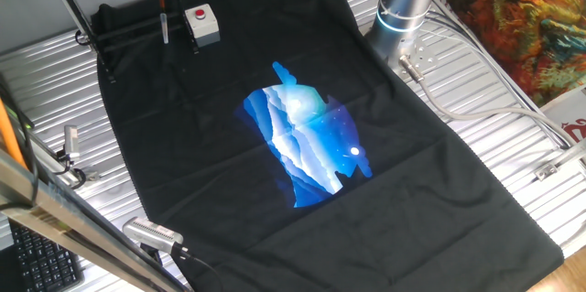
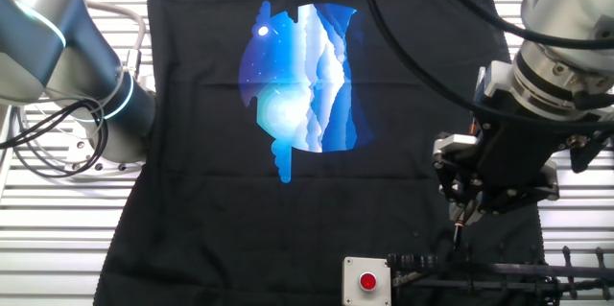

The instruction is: Place the brush on the pen rack

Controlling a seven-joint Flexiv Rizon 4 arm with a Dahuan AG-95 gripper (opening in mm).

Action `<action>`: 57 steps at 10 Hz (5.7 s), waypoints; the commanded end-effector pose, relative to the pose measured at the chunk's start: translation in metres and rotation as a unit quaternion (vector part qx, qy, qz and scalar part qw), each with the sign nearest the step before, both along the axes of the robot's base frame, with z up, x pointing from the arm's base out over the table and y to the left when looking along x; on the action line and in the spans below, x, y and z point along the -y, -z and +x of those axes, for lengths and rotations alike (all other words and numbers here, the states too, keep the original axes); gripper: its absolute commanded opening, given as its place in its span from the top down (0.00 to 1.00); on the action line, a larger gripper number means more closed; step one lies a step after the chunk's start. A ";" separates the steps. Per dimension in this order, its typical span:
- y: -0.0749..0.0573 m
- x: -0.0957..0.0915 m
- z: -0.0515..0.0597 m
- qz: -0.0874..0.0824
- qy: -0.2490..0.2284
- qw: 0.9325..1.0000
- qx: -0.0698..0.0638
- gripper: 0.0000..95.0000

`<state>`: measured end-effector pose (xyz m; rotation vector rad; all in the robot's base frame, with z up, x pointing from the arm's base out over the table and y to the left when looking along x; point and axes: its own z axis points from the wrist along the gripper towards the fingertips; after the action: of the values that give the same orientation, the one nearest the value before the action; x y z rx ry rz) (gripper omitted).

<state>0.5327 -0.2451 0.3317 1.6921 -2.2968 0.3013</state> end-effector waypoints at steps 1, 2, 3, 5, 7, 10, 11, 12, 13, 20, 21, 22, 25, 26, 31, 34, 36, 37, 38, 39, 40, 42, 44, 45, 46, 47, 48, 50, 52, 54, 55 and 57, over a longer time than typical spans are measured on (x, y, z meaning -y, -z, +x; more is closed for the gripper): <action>0.001 0.000 -0.001 0.001 0.000 1.000 0.001 1.00; 0.001 0.001 -0.001 0.001 0.000 1.000 0.002 1.00; 0.002 0.001 -0.001 0.001 0.001 1.000 0.003 1.00; 0.003 0.002 0.000 0.003 0.000 1.000 0.003 1.00; 0.004 0.002 0.000 0.002 0.000 1.000 0.004 1.00; 0.005 0.003 0.000 0.003 0.001 1.000 0.004 1.00; 0.005 0.003 0.000 0.003 0.002 1.000 0.005 1.00; 0.005 0.003 0.000 0.003 0.004 1.000 0.005 1.00; 0.005 0.003 0.000 0.004 0.004 1.000 0.006 1.00; 0.006 0.003 0.000 0.004 0.005 1.000 0.008 1.00; 0.006 0.002 0.000 0.004 0.003 1.000 0.008 1.00; 0.006 0.002 0.001 0.004 -0.001 1.000 0.007 1.00; 0.006 0.002 0.001 0.005 -0.007 1.000 0.007 0.80; 0.006 0.002 0.001 0.005 -0.008 1.000 0.007 0.80; 0.006 0.002 0.001 0.005 -0.009 1.000 0.007 0.60; 0.007 0.001 0.002 0.006 -0.007 1.000 0.007 0.60; 0.009 -0.003 0.006 0.008 -0.003 1.000 0.008 0.60; 0.013 -0.012 0.013 0.020 0.011 1.000 0.014 0.60; 0.017 -0.021 0.019 0.036 0.034 0.999 0.021 0.60; 0.023 -0.034 0.026 0.052 0.054 0.997 0.030 0.60; 0.033 -0.054 0.033 0.066 0.076 0.994 0.046 0.60; 0.056 -0.098 0.046 0.083 0.115 0.987 0.072 0.60; 0.087 -0.151 0.050 0.082 0.161 0.979 0.097 0.60; 0.104 -0.171 0.048 0.093 0.189 0.972 0.107 0.80; 0.121 -0.185 0.047 0.126 0.226 0.959 0.114 0.80; 0.132 -0.190 0.046 0.148 0.249 0.950 0.115 0.80; 0.145 -0.195 0.045 0.158 0.261 0.945 0.120 0.80; 0.175 -0.202 0.045 0.153 0.267 0.943 0.128 0.80; 0.196 -0.200 0.047 0.146 0.265 0.944 0.129 0.80; 0.217 -0.198 0.046 0.148 0.264 0.944 0.133 0.80; 0.221 -0.197 0.045 0.147 0.263 0.944 0.135 0.80; 0.224 -0.196 0.042 0.133 0.262 0.946 0.138 0.80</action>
<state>0.5730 -0.0491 0.1083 1.1192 -3.0024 0.1215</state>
